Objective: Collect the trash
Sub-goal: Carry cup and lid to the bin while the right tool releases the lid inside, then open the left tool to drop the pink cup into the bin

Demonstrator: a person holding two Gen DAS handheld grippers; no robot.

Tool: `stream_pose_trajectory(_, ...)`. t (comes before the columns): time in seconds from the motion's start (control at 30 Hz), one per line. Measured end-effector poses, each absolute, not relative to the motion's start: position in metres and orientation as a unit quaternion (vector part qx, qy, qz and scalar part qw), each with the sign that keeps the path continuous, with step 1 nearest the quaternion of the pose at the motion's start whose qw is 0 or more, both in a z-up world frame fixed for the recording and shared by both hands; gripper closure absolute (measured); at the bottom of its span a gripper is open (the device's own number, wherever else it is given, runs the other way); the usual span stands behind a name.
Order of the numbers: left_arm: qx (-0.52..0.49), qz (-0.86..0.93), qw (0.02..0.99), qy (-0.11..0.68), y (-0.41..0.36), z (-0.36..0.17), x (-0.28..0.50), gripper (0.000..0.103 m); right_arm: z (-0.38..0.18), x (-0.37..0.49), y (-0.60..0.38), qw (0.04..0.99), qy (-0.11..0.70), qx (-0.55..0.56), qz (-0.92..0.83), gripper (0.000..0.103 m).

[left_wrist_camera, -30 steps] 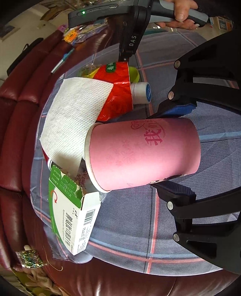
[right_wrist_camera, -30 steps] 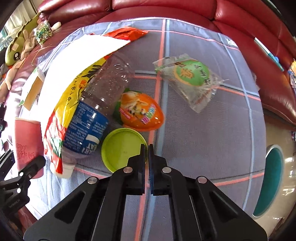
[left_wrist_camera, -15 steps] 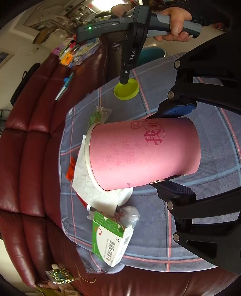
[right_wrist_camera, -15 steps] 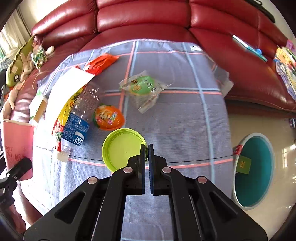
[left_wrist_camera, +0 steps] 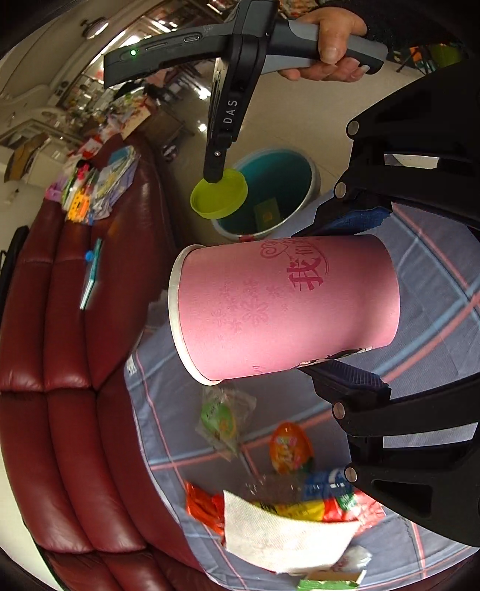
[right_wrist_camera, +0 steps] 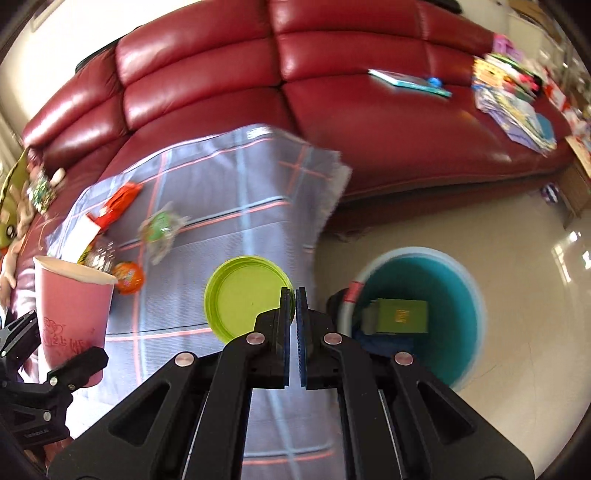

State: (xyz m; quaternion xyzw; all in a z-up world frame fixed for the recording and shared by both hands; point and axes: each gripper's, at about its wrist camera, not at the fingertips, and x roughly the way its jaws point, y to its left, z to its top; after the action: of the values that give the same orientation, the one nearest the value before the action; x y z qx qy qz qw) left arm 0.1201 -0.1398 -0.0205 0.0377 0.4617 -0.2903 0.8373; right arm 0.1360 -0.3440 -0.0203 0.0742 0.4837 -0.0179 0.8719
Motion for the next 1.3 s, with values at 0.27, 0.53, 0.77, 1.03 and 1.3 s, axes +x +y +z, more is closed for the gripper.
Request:
stream_pose_trajectory(0.27,0.094,-0.357,0.798,0.476,-0.242,-0.045,0.13,0.043,-0.031,0.108,-0.451,0.863,0.482,0.114,-0.098,0.1)
stream_pose_trajectory(0.53,0.128,-0.395,0.759,0.501,-0.331,-0.077,0.14,0.042,-0.059,0.092,-0.515,0.846,0.496,0.139,-0.135,0.1)
stream_pose_trajectory(0.77,0.158,-0.4,0.734,0.525,-0.39,-0.108,0.15,0.036,-0.079,0.086,-0.541,0.834,0.508,0.156,-0.146,0.1)
stream_pose_trajectory(1.03,0.164,-0.378,0.739,0.533,-0.384,-0.125,0.156,0.02,-0.098,0.088,-0.552,0.824,0.522,0.167,-0.143,0.1)
stream_pose_trajectory(1.3,0.145,-0.363,0.746,0.539,-0.359,-0.125,0.154,0.014,-0.11,0.097,-0.545,0.815,0.538,0.163,-0.136,0.098)
